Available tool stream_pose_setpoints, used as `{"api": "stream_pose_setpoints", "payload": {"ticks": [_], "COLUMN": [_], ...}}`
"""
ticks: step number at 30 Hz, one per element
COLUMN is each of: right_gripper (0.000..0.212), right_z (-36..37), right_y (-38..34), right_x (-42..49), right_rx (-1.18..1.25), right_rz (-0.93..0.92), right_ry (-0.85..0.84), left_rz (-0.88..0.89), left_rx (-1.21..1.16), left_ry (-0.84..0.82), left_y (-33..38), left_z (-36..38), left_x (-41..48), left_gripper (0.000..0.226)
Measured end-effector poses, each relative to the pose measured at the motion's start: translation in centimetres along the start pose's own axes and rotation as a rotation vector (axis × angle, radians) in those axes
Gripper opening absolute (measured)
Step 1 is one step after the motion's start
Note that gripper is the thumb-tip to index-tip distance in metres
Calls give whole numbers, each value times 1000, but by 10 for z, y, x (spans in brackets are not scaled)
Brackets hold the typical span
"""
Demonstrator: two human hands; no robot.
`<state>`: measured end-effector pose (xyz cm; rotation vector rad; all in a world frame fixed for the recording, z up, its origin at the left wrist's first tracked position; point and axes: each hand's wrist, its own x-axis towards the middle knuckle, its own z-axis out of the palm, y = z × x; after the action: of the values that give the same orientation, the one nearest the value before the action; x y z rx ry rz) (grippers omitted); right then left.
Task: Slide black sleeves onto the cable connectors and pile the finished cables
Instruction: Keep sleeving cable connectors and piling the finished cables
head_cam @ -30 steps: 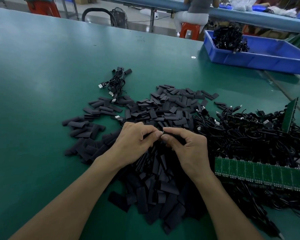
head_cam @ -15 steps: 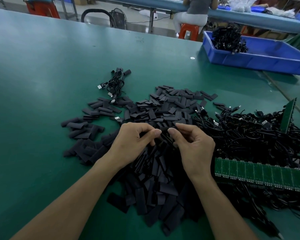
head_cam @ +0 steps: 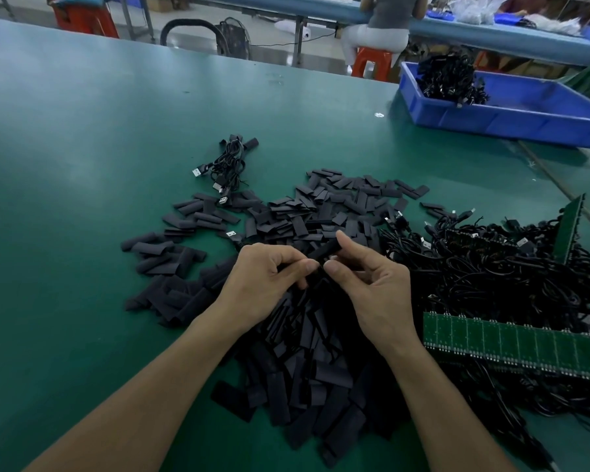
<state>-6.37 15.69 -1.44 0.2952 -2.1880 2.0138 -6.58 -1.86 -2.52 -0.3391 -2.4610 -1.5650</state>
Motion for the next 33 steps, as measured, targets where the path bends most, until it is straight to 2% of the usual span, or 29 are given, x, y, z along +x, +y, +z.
{"api": "stream_pose_setpoints", "payload": {"ticks": [4, 7, 10, 14, 17, 20, 23, 27, 30, 33], "right_gripper": [41, 30, 21, 13, 14, 20, 29, 17, 15, 16], "right_z": [2, 1, 0, 1, 2, 6, 4, -4, -4, -4], "right_y": [-1, -6, -14, -26, -34, -41, -42, -29, -15, -6], "right_x": [1, 1, 2, 5, 5, 5, 8, 1, -13, -19], "right_rx": [-45, 37, 143, 287, 321, 296, 149, -347, -483, -491], "right_rz": [-25, -32, -35, -62, -80, -69, -27, -139, -147, -109], "right_ry": [27, 73, 48, 57, 158, 187, 207, 126, 51, 7], "left_rz": [15, 64, 182, 237, 233, 214, 120, -149, -343, -443], "left_rx": [-10, 88, 199, 400, 499, 489, 446, 347, 340, 370], "left_ry": [17, 27, 71, 65, 54, 117, 247, 364, 302, 176], "left_y": [1, 5, 10, 13, 13, 21, 23, 18, 6, -6], "left_z": [1, 1, -1, -15, -22, -25, -32, -49, -63, -71], "left_x": [0, -1, 0, 8, 16, 25, 47, 89, 118, 135], "left_gripper": [17, 12, 32, 31, 26, 29, 25, 22, 22, 27]}}
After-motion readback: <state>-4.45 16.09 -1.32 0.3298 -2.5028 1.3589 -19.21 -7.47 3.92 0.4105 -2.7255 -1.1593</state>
